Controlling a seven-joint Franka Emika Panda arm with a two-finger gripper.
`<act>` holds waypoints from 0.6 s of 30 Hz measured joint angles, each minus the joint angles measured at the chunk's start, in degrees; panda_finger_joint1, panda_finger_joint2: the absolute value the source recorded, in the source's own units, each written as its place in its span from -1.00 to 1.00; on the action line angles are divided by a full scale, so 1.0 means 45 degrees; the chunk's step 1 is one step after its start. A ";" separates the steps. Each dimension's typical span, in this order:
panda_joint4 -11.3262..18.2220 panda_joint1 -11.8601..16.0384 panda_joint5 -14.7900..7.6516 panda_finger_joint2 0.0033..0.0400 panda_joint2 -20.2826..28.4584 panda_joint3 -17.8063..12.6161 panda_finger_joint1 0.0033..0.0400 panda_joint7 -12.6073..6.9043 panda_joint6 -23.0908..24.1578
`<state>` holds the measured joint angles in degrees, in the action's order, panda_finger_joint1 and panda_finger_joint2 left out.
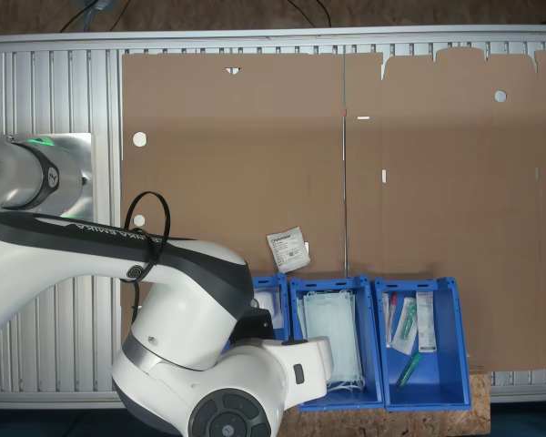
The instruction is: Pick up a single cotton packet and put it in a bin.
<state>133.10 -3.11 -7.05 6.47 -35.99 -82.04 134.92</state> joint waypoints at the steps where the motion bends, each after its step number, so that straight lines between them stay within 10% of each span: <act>1: 0.0002 -0.0002 -0.0001 1.00 0.0000 0.0000 1.00 0.0000 -0.0013; 18: 0.0051 -0.0024 -0.0012 1.00 0.0000 0.0000 1.00 0.0000 -0.0092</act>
<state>133.33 -3.21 -7.10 6.47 -35.99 -82.04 134.50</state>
